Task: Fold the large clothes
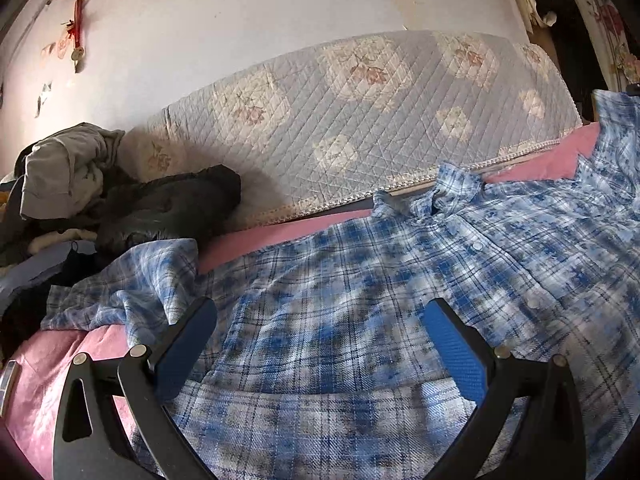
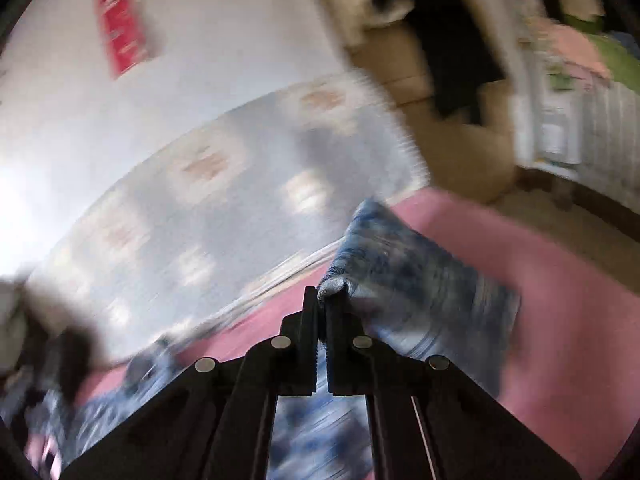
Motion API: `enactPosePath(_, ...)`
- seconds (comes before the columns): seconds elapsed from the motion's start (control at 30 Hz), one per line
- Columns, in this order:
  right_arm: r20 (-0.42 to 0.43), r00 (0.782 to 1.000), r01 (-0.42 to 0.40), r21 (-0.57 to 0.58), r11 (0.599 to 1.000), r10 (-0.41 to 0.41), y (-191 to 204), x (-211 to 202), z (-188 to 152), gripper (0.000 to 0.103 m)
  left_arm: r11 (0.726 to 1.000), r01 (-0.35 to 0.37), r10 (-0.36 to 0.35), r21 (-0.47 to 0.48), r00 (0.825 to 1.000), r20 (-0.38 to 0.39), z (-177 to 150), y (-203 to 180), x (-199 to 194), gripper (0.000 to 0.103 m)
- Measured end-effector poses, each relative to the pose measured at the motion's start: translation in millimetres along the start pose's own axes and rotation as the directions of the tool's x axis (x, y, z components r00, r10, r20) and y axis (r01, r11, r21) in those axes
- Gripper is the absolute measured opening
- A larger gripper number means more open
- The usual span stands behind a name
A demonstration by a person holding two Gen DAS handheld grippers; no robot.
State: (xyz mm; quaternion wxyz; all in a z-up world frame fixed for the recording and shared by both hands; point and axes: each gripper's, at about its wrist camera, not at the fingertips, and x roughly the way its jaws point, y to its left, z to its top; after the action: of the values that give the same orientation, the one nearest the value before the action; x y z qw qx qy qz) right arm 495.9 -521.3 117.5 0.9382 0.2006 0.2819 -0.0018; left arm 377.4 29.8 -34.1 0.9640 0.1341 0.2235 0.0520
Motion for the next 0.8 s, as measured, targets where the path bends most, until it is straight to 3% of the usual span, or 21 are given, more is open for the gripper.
enactPosePath(0.07, -0.085, 0.993, -0.079, -0.029, 0.996, 0.076, 29, 9, -19, 0.003, 1.0, -0.002, 0.002, 0.002, 1.0, 0.008, 0, 0, -2, 0.103)
enactPosePath(0.13, -0.167, 0.982, -0.106, -0.075, 0.992, 0.092, 59, 24, -43, 0.003, 1.0, -0.006, 0.006, 0.002, 1.0, 0.015, 0, 0, -3, 0.103)
enactPosePath(0.2, -0.247, 0.966, -0.107, -0.133, 0.985, 0.071, 84, 42, -68, 0.003, 1.0, -0.009, 0.009, 0.006, 1.0, 0.013, 0, -1, -3, 0.103)
enactPosePath(0.27, -0.336, 0.942, -0.058, -0.195, 0.979, -0.011, 105, 66, -92, 0.003, 1.0, -0.008, 0.008, 0.019, 1.0, -0.008, 0, -3, 1, 0.103)
enactPosePath(0.43, -0.417, 0.907, -0.029, -0.202, 0.979, -0.059, 110, 85, -113, 0.006, 1.0, -0.01, 0.011, 0.029, 1.0, -0.027, -2, -5, 5, 0.103)
enactPosePath(0.5, -0.414, 0.91, -0.034, -0.155, 0.987, -0.034, 105, 79, -109, 0.01, 0.999, -0.008, 0.009, 0.033, 0.999, -0.033, -2, -6, 6, 0.103)
enactPosePath(0.53, -0.405, 0.913, -0.017, -0.137, 0.99, -0.041, 101, 74, -106, 0.023, 0.999, -0.007, 0.008, 0.037, 0.999, -0.037, -2, -6, 7, 0.103)
enactPosePath(0.57, -0.399, 0.915, 0.008, -0.126, 0.992, -0.058, 96, 70, -104, 0.048, 0.999, -0.008, 0.01, 0.044, 0.999, -0.044, -2, -8, 8, 0.103)
enactPosePath(0.6, -0.388, 0.919, 0.022, -0.111, 0.994, -0.064, 90, 66, -103, 0.06, 0.999, -0.009, 0.011, 0.051, 0.999, -0.05, -2, -9, 10, 0.103)
enactPosePath(0.63, -0.38, 0.923, 0.029, -0.099, 0.995, -0.065, 86, 60, -102, 0.066, 0.998, -0.01, 0.014, 0.06, 0.998, -0.057, -2, -11, 11, 0.103)
enactPosePath(0.8, -0.341, 0.94, 0.03, -0.003, 1.0, -0.029, 62, 40, -79, 0.066, 0.997, -0.008, 0.015, 0.081, 0.996, -0.092, -4, -15, 17, 0.103)
